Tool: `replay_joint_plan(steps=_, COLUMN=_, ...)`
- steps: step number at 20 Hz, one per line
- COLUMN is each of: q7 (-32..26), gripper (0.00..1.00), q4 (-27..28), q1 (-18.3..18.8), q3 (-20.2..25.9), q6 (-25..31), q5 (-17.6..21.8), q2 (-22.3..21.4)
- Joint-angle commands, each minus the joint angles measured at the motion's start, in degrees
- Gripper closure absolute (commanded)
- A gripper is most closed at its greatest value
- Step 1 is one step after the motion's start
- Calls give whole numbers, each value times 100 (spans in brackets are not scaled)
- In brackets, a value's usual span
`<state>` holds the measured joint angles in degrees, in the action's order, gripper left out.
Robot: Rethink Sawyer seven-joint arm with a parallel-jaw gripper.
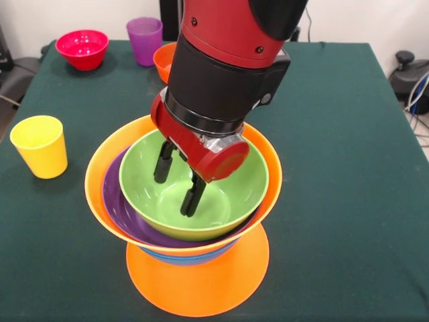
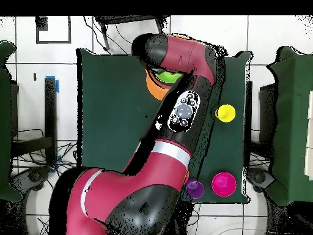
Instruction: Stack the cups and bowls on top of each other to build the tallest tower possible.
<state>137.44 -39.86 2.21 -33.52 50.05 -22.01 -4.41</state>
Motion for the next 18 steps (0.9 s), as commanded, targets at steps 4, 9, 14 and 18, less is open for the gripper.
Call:
replay_joint_plan(steps=4, q7=-175, gripper=0, q4=-762, q1=-137, q3=913, q6=-376, q5=302, q2=-12)
replay_joint_plan(steps=9, q7=-127, gripper=0, q4=-822, q1=-161, q3=923, q6=-400, q5=330, q2=-41)
replay_joint_plan(steps=14, q7=-128, gripper=0, q4=-809, q1=-138, q3=938, q6=-391, q5=327, q2=-39)
replay_joint_plan(steps=18, q7=-127, gripper=0, q4=-813, q1=-133, q3=950, q6=-392, q5=337, q2=-45)
